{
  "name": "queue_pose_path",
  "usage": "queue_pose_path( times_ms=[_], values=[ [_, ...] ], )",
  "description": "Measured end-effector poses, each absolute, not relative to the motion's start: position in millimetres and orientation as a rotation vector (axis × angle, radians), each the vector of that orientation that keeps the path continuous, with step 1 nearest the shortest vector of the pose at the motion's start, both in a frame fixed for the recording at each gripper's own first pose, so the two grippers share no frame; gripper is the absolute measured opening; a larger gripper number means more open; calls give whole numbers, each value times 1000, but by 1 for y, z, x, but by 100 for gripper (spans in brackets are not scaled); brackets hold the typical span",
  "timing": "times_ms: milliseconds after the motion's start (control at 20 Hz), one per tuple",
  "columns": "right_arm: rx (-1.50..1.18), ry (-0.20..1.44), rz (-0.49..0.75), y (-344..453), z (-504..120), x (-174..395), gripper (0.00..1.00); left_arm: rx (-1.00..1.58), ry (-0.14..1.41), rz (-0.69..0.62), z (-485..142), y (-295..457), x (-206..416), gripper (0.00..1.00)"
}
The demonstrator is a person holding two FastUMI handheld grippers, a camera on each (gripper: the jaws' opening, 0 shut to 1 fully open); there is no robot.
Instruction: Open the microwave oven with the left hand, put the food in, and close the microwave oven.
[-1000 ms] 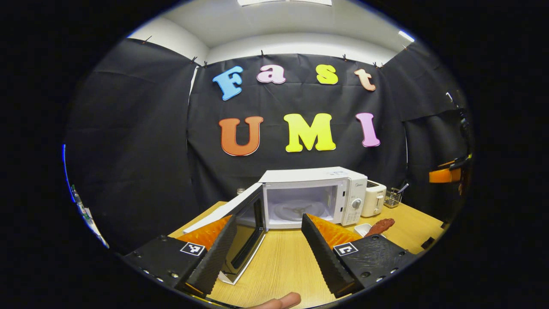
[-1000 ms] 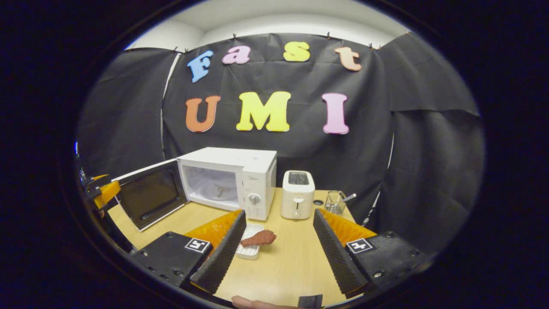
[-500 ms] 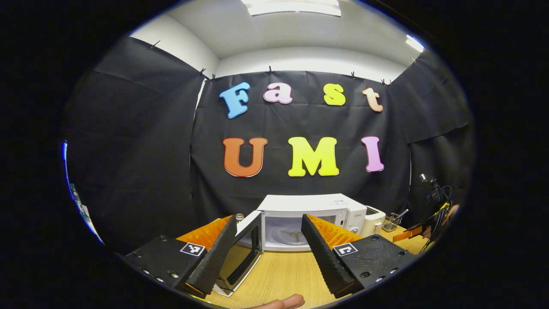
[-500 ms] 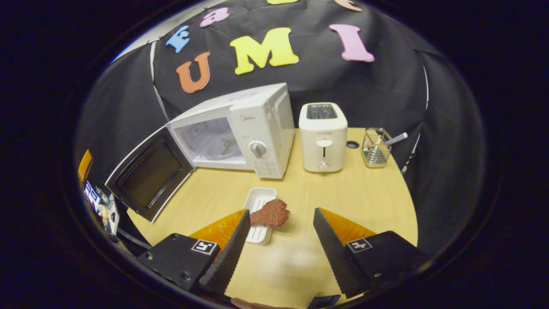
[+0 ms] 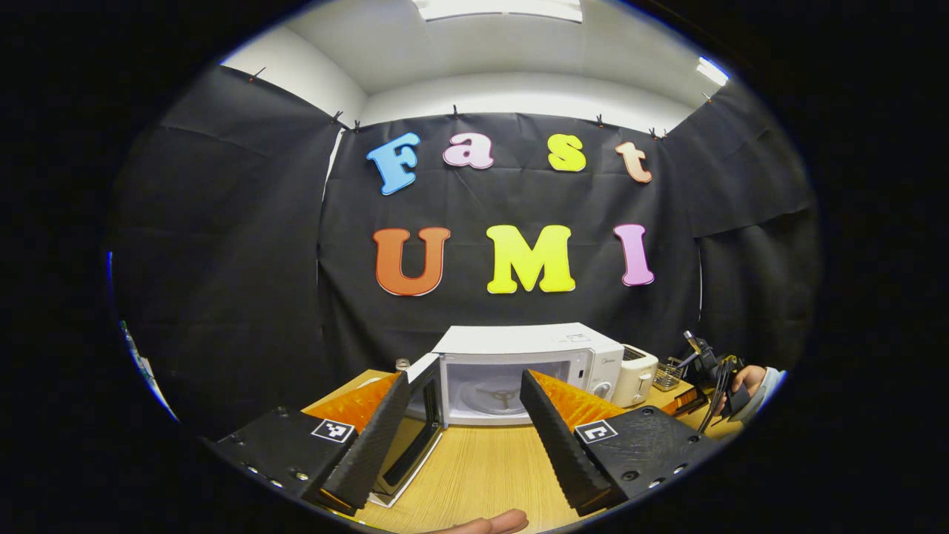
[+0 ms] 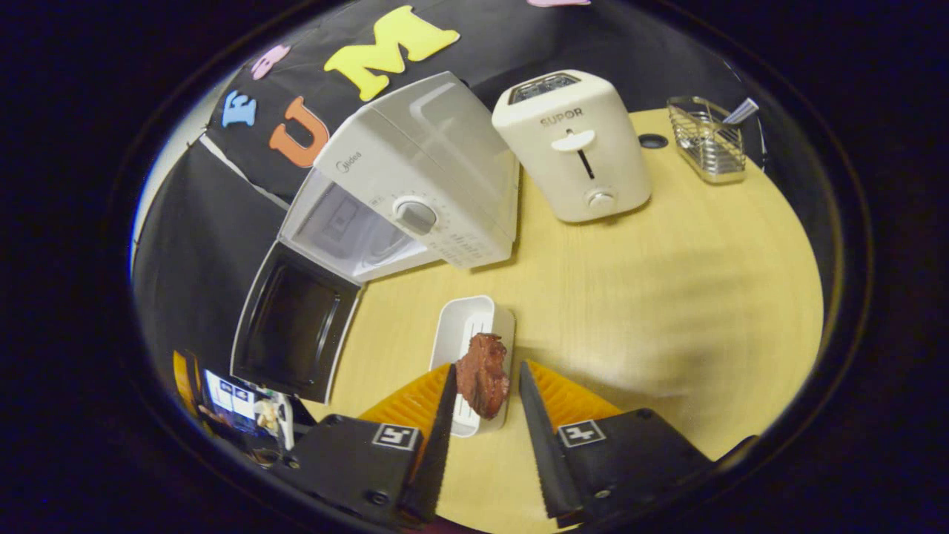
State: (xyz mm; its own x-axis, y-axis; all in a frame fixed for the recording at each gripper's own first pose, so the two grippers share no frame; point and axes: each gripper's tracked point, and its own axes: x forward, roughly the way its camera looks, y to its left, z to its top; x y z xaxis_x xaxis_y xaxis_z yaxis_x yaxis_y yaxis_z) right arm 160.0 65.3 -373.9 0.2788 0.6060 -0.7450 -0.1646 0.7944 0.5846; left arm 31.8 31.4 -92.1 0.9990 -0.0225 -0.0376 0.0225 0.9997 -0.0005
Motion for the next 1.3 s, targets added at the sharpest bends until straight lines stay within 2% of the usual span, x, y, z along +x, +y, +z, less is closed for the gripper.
queue_pose_path(
  times_ms=[50, 150, 450, 700, 1000, 1300],
  values=[
    [445, 1177, 578, 66, -367, 155, 19, 9, 42, -23, -92, 33, 31, 92],
    [418, 1150, 593, 64, -362, 149, 11, 27, 32, -25, -89, 33, 29, 92],
    [316, 1030, 565, 62, -319, 136, 11, 30, -7, -41, -82, 36, 20, 93],
    [130, 874, 481, 69, -287, 126, 11, -1, 8, -48, -95, 46, 16, 93],
    [24, 763, 469, 116, -261, 98, 11, -42, 13, -43, -102, 74, 6, 93],
    [-6, 738, 474, 179, -265, 94, 11, -85, 14, -52, -114, 96, -4, 92]
  ],
)
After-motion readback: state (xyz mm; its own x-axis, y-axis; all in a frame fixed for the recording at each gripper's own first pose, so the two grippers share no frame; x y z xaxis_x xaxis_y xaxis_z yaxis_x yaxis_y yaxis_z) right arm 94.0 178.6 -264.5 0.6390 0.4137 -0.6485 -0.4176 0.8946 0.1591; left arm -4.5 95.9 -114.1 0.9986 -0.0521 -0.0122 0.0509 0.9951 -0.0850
